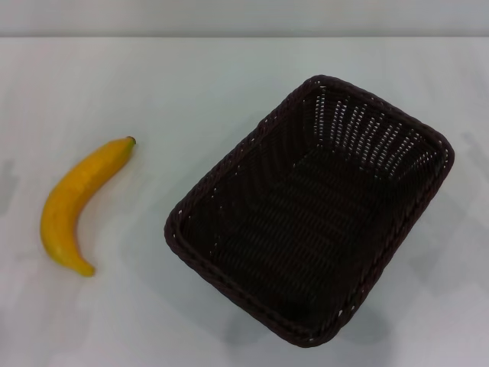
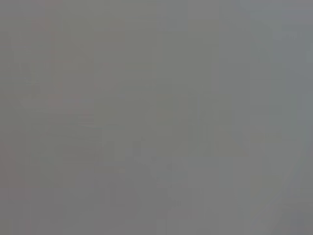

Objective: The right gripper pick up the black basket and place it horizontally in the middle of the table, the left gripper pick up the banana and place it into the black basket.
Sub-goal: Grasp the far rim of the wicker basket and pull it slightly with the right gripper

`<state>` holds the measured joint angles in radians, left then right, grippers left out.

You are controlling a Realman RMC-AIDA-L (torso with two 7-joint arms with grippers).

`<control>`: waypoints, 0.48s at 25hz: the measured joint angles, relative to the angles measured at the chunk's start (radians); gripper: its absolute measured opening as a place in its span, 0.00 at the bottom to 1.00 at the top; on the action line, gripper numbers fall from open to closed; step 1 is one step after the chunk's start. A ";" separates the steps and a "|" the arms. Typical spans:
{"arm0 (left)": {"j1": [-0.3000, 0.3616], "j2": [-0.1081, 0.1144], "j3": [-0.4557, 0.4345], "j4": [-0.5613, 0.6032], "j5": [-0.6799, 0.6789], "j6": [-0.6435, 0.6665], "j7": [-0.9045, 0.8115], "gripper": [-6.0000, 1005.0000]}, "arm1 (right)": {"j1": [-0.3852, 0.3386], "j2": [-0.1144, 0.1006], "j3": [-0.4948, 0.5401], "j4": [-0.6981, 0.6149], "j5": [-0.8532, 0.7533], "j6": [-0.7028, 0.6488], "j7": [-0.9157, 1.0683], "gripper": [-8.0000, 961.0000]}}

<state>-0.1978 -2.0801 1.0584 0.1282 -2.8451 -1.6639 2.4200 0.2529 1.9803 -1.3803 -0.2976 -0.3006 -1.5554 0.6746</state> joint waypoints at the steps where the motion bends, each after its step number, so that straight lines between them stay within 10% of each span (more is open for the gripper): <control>1: 0.000 0.000 0.000 0.000 0.000 0.000 0.000 0.87 | 0.000 0.000 0.000 0.000 0.000 0.000 0.000 0.76; 12: -0.007 0.000 0.000 0.001 0.002 -0.001 0.000 0.87 | 0.006 -0.001 -0.004 0.000 0.000 0.003 -0.001 0.76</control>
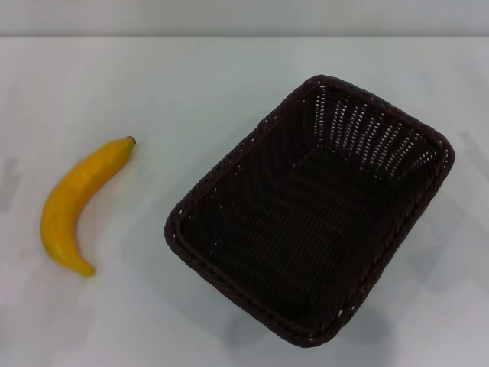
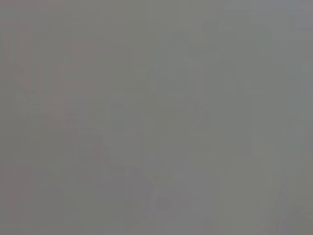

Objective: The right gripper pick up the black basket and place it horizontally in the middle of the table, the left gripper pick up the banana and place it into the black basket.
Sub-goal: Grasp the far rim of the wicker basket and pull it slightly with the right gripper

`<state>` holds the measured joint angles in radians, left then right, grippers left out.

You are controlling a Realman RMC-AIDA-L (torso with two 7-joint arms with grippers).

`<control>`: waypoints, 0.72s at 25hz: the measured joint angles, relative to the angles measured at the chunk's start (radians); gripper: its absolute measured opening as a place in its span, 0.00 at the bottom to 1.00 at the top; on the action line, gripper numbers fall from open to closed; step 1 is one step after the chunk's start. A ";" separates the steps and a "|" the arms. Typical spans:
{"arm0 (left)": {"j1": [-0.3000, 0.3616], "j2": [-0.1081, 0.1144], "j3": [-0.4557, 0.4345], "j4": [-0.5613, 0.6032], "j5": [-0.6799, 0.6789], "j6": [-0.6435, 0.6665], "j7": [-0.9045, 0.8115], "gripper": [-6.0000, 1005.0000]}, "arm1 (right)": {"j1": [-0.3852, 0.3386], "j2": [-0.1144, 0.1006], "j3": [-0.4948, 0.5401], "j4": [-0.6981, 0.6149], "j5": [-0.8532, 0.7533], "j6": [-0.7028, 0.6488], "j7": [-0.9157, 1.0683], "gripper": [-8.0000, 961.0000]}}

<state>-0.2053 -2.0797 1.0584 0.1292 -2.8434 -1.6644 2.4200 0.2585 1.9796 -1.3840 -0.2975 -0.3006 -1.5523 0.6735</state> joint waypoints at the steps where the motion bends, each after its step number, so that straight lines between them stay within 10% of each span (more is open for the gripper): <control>1: 0.000 0.000 0.000 0.000 0.000 0.000 0.000 0.87 | 0.002 -0.001 -0.001 0.000 0.000 0.003 0.000 0.76; 7: -0.002 0.000 0.000 -0.002 0.001 0.000 -0.001 0.87 | 0.015 -0.026 -0.003 -0.028 -0.051 0.065 0.017 0.76; 18: -0.004 -0.002 0.000 -0.002 0.017 0.017 -0.002 0.87 | 0.034 -0.145 0.005 -0.401 -0.343 0.431 0.325 0.75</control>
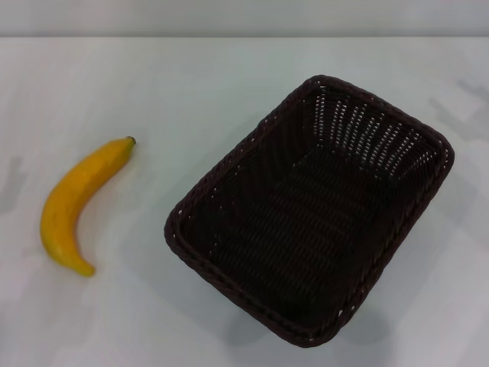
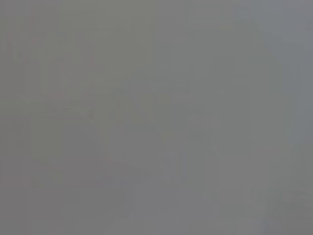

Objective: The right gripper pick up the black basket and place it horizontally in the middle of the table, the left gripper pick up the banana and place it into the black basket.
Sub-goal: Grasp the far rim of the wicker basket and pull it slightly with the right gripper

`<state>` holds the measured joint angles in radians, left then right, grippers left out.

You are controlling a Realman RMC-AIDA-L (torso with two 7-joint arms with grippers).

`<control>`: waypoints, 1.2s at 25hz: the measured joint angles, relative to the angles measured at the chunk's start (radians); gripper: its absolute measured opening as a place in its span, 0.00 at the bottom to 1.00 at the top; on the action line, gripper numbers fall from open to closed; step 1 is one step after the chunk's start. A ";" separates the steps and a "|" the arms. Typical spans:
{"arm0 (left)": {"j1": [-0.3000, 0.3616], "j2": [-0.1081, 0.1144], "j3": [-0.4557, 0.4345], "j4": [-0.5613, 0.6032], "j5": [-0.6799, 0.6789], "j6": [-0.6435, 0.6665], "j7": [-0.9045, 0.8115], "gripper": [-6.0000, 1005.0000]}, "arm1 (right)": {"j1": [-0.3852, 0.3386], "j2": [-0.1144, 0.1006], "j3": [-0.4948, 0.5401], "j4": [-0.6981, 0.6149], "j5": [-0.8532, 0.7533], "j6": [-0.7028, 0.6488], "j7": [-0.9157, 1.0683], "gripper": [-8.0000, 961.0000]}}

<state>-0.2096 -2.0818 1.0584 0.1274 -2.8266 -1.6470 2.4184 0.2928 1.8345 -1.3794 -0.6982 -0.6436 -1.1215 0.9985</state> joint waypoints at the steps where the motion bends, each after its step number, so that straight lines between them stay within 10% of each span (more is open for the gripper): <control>1: 0.000 0.000 0.000 0.000 0.004 0.003 -0.001 0.87 | 0.007 -0.010 0.002 -0.023 -0.043 0.022 0.045 0.75; 10: -0.001 0.000 0.000 0.000 0.008 0.007 -0.010 0.87 | 0.118 -0.047 0.196 -0.142 -0.653 -0.055 0.548 0.75; 30: -0.011 -0.004 0.014 -0.002 0.010 0.008 -0.012 0.87 | 0.332 0.024 0.254 -0.195 -1.192 -0.191 0.635 0.74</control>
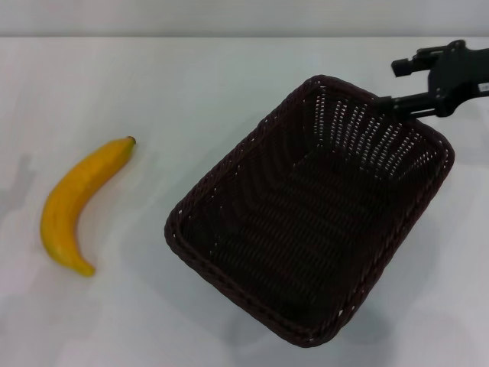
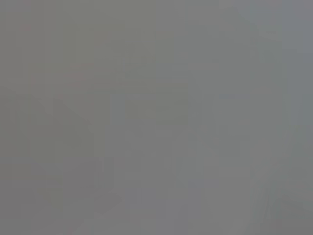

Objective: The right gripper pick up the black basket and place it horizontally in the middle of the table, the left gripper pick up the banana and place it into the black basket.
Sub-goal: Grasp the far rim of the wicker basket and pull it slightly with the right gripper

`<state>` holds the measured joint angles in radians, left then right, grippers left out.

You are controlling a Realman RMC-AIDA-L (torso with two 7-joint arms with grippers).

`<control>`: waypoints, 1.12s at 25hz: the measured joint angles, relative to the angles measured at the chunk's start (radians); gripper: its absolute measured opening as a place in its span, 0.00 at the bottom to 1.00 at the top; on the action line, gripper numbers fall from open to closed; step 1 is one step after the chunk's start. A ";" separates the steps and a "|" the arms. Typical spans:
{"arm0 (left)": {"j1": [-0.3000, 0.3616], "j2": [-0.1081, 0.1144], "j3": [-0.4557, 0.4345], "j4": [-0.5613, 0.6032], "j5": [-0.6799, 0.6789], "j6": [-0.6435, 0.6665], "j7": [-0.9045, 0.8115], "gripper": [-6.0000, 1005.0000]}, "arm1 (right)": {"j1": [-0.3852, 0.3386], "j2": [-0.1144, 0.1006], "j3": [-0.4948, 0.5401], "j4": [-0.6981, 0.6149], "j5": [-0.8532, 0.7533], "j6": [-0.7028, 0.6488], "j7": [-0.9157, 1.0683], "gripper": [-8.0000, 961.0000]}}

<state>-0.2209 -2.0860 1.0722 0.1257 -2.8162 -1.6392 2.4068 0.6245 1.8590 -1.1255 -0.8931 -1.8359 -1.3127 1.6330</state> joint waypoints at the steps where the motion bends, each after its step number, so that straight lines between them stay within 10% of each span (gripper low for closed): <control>1: 0.000 -0.001 0.000 0.000 0.000 0.000 0.000 0.87 | 0.004 0.007 0.001 0.000 -0.016 0.000 0.000 0.74; 28: -0.015 0.003 0.000 -0.002 0.000 0.015 0.000 0.87 | 0.063 0.051 0.000 0.040 -0.160 0.082 0.031 0.69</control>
<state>-0.2362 -2.0831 1.0721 0.1238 -2.8164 -1.6240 2.4069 0.6880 1.9102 -1.1250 -0.8528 -1.9963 -1.2310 1.6642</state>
